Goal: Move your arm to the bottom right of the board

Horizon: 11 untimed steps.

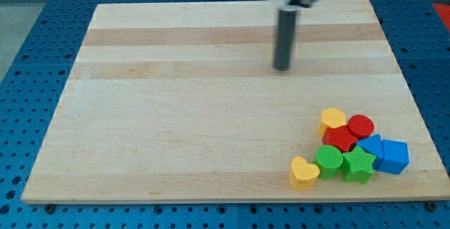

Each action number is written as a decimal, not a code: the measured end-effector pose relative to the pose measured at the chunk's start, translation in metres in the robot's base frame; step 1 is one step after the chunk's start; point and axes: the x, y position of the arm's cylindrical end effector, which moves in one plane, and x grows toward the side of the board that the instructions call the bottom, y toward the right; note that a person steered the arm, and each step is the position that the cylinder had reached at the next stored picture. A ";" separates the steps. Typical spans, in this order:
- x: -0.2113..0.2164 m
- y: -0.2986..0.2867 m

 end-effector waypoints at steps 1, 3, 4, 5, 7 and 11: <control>0.002 0.088; 0.050 0.216; 0.054 0.218; 0.114 0.218; 0.224 0.213; 0.204 0.110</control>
